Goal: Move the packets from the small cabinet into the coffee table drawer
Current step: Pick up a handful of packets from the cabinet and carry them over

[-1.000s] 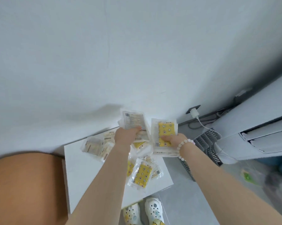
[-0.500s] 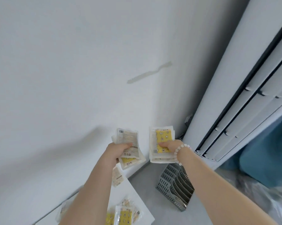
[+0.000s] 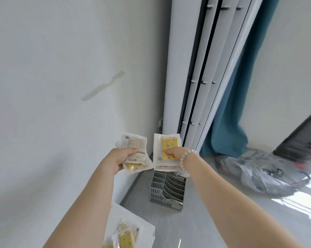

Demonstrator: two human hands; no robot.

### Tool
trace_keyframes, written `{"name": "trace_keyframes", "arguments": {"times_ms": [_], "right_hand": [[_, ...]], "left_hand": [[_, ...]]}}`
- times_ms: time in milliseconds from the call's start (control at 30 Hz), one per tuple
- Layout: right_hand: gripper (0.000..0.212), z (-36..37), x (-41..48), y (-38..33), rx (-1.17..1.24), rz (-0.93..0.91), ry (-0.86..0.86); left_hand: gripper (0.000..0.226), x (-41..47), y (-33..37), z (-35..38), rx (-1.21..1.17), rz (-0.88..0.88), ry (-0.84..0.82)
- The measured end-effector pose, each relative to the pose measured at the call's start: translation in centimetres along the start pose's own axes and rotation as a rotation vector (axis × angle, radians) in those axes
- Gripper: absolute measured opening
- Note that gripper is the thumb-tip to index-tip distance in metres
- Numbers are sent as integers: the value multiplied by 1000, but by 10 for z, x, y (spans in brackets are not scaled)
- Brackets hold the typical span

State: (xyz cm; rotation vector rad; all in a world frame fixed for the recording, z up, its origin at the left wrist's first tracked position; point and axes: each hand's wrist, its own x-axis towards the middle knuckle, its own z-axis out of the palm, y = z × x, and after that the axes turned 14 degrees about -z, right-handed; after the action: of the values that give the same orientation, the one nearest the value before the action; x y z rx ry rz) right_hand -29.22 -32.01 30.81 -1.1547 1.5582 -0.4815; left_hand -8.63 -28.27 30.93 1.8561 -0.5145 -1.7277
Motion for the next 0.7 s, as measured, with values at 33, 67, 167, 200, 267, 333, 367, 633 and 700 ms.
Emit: {"name": "trace_keyframes", "arguments": {"times_ms": [33,67,167,200,267,333,367,633,700], "right_hand": [[59,-7,-4,9,15,1,29],[56,-13,-11,18,34,23,53],[51,-35,-31,43,110,61,138],[53,-43,-35,53,128,78,179],[52,-62,-49,69,212,119,262],[44,-80,-67,83,322,129,347],[45,-87,-78,88,357,138,383],[30,-145,-151,144,507,168,597],[35,-159,-168,160,512,178,631]], "left_hand": [[22,-1,1,10,28,9,-29],[19,-3,1,19,57,17,-59],[17,-10,-1,52,146,26,-142],[19,-12,-2,63,186,28,-172],[21,-16,-5,86,257,36,-234],[26,-19,-9,111,314,42,-285],[28,-23,-11,124,353,43,-313],[8,-65,-29,223,577,51,-493],[7,-76,-39,245,606,61,-530]]}}
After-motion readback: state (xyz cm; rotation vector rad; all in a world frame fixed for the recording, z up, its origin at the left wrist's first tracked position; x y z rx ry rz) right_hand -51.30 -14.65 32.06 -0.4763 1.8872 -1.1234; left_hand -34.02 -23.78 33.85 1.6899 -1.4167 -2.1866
